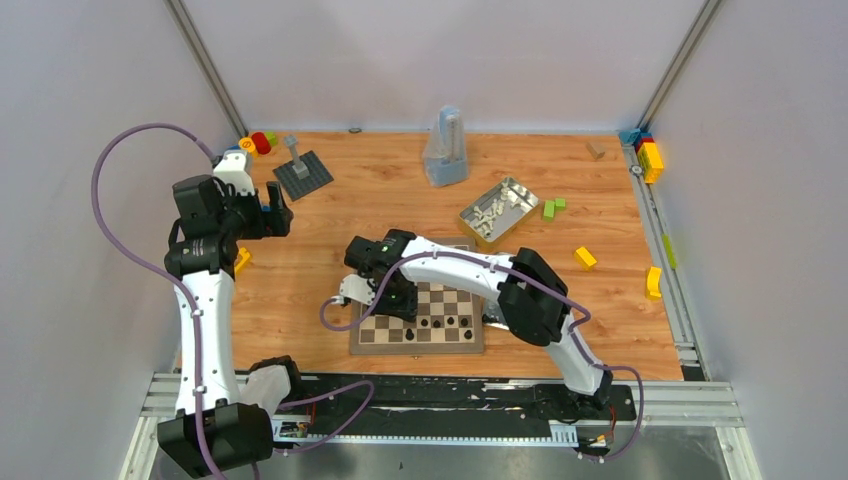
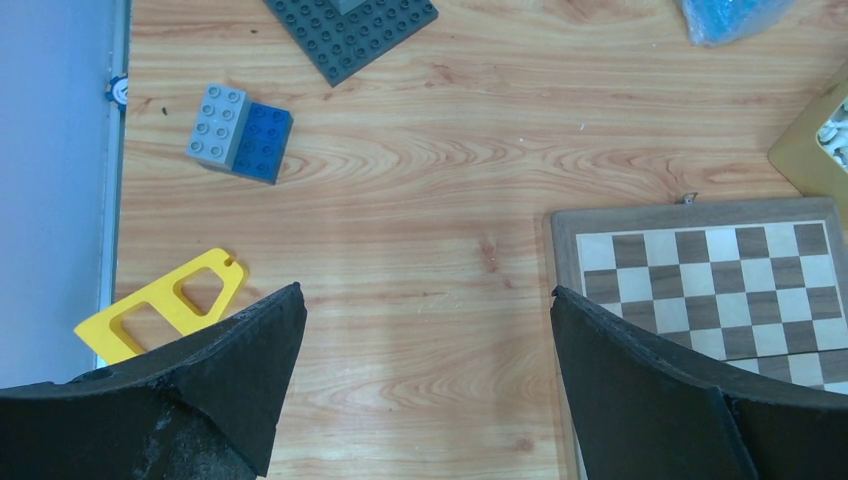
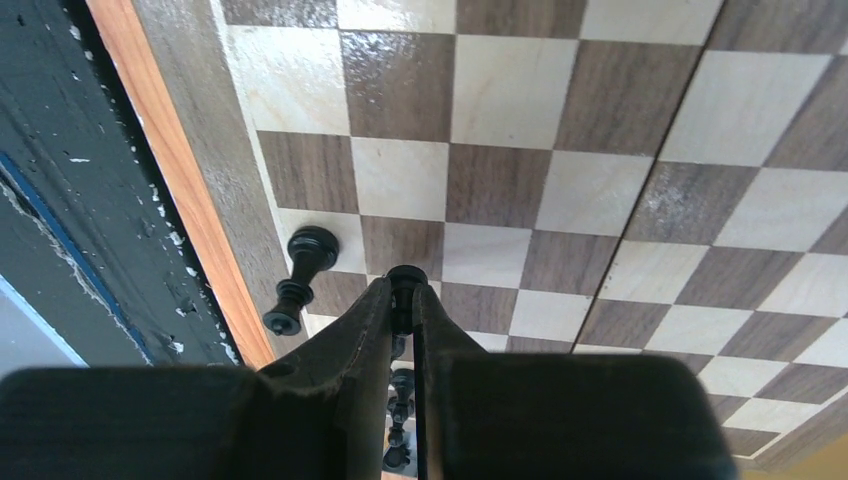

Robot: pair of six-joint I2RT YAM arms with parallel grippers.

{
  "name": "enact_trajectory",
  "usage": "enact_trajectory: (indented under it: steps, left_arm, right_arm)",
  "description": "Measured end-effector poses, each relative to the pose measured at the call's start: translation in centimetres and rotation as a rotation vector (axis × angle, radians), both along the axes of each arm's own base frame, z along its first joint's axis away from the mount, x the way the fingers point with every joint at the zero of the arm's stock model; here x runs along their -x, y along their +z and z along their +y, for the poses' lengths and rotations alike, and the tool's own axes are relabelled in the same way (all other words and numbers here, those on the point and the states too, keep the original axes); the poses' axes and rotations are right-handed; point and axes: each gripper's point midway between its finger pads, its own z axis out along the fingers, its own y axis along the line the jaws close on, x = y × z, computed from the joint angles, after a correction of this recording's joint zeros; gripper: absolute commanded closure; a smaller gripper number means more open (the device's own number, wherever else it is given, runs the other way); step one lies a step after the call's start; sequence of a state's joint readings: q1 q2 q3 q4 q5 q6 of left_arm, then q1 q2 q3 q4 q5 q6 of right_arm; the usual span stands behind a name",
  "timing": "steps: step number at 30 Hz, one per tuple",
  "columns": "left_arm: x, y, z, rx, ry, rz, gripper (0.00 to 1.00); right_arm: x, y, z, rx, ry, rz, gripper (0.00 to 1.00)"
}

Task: Set up the chess pieces on the board
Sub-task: Place the chess piece on the chessboard.

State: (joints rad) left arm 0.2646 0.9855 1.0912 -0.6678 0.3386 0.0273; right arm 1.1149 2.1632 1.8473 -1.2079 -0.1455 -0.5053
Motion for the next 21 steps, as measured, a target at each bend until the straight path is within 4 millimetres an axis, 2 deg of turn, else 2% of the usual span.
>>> enact_trajectory:
  steps: [10, 21]
  left_arm:
    - [-0.08, 0.16, -0.08, 0.008, -0.008, -0.008, 0.0]
    - [-0.07, 0.21, -0.07, 0.013, -0.011, -0.01, 0.0]
  right_arm:
    - [0.92, -0.86, 0.24, 0.025, 0.018, 0.015, 0.89]
    - [0.79, -0.49, 0.72, 0.009, 0.017, 0.007, 0.89]
